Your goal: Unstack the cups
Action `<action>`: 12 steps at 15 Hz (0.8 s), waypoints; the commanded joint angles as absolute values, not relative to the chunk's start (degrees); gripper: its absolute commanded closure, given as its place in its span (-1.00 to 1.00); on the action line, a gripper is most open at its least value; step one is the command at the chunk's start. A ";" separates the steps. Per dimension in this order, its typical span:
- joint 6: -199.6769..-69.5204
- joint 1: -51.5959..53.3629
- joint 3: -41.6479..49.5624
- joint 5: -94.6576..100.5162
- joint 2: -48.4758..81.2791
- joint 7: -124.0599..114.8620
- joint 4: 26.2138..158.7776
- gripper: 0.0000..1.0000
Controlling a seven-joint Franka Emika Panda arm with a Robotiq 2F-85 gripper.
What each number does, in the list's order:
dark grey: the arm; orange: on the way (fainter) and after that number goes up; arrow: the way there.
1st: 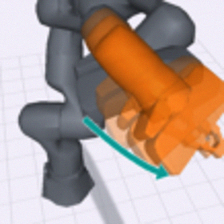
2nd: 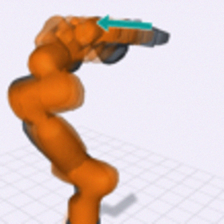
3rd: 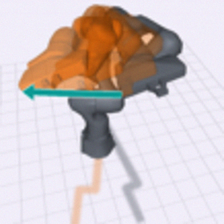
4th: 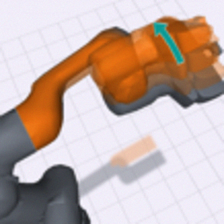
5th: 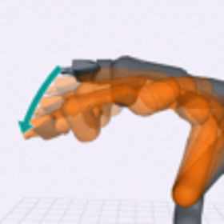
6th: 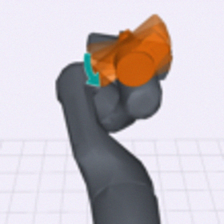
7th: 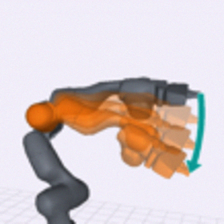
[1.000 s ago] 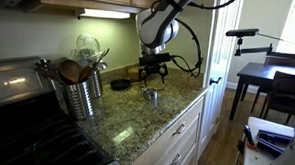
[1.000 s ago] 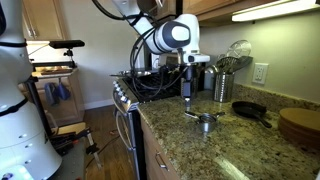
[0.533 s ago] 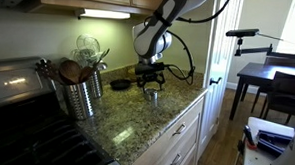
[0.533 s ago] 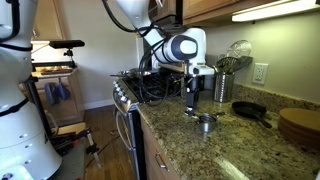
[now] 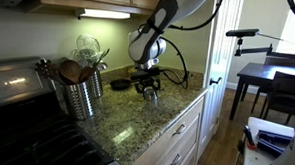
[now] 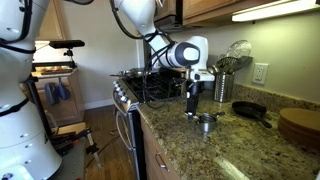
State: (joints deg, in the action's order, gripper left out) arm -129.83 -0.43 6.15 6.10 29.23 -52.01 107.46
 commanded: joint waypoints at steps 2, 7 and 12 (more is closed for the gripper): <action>-126.76 1.21 7.79 5.13 30.21 -53.10 105.25 0.34; -125.96 1.18 8.00 5.20 30.26 -53.05 104.83 0.81; -125.40 1.48 8.63 6.00 29.08 -53.39 104.98 0.87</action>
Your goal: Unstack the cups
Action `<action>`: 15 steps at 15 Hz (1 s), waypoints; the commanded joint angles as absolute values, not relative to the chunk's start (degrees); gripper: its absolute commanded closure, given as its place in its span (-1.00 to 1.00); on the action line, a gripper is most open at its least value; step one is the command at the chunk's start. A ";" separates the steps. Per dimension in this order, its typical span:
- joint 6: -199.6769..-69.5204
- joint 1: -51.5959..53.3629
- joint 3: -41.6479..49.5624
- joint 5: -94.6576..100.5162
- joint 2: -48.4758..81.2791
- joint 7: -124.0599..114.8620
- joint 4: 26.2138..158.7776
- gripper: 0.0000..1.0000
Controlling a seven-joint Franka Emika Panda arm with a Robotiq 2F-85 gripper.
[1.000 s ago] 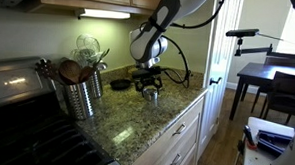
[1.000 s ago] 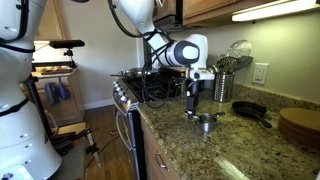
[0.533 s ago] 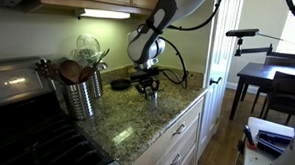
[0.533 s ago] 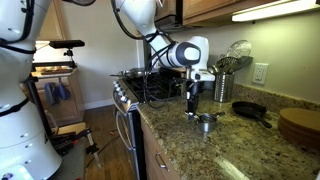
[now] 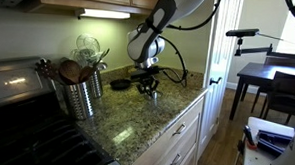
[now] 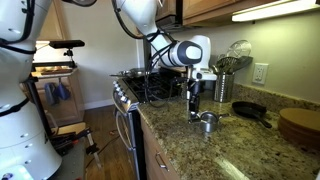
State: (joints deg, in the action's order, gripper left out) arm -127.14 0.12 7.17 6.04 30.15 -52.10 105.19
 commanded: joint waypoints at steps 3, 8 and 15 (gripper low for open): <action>-124.93 1.39 8.52 5.99 29.19 -52.46 104.56 0.77; -124.13 1.34 8.13 5.62 29.52 -51.66 104.33 -0.13; -123.59 1.55 8.18 5.55 29.33 -51.93 104.50 -0.97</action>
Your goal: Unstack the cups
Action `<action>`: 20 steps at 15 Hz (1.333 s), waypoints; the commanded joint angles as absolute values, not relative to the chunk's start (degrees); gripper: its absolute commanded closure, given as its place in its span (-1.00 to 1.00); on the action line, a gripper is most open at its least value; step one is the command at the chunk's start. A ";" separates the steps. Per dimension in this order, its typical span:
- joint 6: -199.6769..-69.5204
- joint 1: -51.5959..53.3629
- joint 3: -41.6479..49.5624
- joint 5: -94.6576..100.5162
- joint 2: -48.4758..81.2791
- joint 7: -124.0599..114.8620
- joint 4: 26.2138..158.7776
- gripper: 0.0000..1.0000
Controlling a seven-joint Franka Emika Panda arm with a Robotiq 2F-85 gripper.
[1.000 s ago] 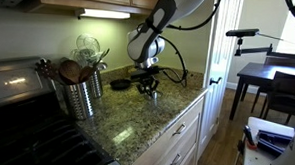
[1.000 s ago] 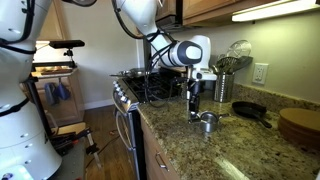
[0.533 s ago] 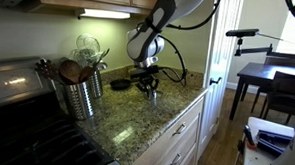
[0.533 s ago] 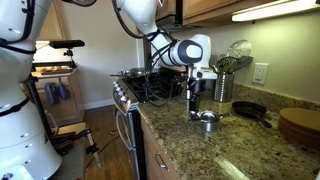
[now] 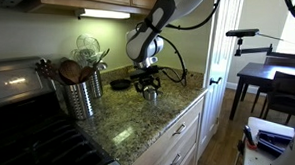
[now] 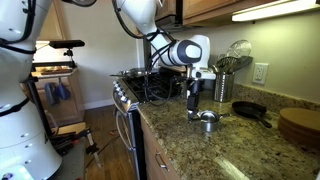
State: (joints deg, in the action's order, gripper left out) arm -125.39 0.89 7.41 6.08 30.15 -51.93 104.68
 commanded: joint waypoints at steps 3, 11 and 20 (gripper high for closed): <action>-127.35 1.15 8.13 4.55 28.53 -52.70 105.63 -1.00; -131.27 0.47 10.16 3.11 27.97 -53.68 106.33 -1.00; -130.45 0.13 10.02 0.36 27.89 -53.49 106.15 -1.00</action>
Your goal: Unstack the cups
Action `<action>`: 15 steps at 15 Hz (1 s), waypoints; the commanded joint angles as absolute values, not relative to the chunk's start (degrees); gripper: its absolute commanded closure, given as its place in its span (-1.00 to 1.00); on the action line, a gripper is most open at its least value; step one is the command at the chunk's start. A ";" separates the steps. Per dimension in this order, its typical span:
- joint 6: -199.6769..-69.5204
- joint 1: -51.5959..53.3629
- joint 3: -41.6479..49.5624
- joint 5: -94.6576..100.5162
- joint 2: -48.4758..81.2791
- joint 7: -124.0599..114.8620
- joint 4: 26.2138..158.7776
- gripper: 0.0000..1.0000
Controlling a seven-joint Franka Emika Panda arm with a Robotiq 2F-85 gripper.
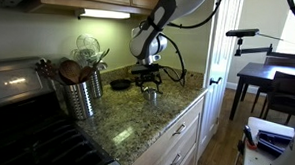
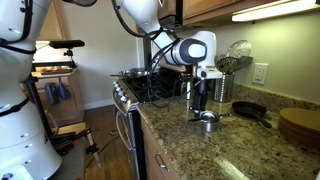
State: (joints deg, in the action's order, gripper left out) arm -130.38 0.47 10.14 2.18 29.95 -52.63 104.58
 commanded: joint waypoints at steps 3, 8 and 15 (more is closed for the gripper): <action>-130.57 -0.03 9.87 -1.27 27.93 -53.39 106.14 -1.00; -130.62 0.07 9.87 -2.78 27.93 -53.39 106.23 -0.09; -130.21 0.14 9.77 -2.97 28.01 -53.24 106.20 0.85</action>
